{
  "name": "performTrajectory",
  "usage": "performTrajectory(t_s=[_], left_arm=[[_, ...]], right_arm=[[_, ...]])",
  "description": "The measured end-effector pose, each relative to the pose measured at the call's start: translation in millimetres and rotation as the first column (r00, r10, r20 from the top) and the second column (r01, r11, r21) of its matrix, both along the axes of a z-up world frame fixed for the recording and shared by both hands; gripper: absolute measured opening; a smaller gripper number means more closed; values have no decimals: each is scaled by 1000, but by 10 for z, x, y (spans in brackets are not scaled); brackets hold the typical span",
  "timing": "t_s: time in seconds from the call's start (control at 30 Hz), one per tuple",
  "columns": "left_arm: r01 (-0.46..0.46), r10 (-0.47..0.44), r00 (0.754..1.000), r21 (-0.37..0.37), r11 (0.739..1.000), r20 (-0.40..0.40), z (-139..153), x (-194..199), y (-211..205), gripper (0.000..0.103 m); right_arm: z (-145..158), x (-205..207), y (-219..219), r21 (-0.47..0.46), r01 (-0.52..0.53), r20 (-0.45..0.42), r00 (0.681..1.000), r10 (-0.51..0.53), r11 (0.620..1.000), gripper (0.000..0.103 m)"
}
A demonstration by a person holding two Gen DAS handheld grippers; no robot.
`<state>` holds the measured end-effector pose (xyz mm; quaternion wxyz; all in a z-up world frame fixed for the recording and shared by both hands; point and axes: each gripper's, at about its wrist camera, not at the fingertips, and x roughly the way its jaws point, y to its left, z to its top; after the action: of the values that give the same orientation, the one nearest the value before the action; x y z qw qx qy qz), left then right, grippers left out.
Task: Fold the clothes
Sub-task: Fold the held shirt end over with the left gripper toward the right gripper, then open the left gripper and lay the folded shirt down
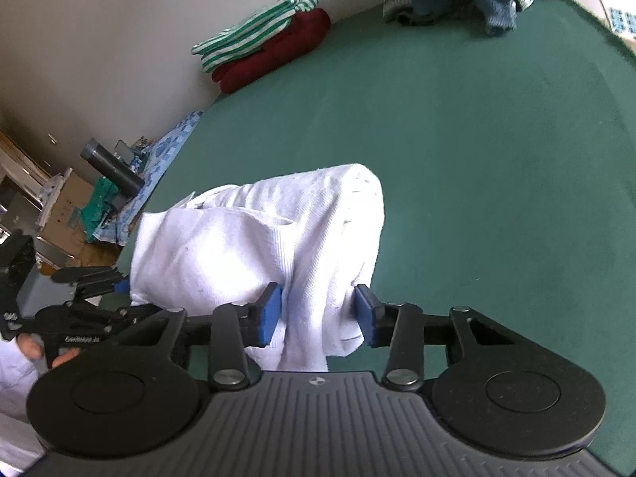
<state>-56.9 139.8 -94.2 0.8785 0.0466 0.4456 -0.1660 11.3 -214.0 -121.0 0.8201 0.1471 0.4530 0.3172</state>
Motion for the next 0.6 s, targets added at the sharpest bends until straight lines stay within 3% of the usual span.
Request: performTrajectory(t_s=[0.13,0.27,0.37,0.5,0.6], left_arm=[[15,-15,1000,-14,1000,-21,-11,64,68,54],[52,-52,999,4,999,-11,-22,-9,27,54],[55,-55,998,-2,998,-31,61,-84,83,45],[72,-71,995,-3,997,68,440,-283,159,45],[93,-76,987,-118,989,141,637,-247,173,46]], right_arm=[[-1,-95,154,-22,-24,33,999,24,999,41],[-27,-85,42,-15,25,24,999,-24,1000,38],[29,-79,-11,-24,38,14,999,-38,999,41],[293,-152,-37,-39,126,124,985,-121,991,41],[408,-229,107,-7,114,190,976,-111,993,32]])
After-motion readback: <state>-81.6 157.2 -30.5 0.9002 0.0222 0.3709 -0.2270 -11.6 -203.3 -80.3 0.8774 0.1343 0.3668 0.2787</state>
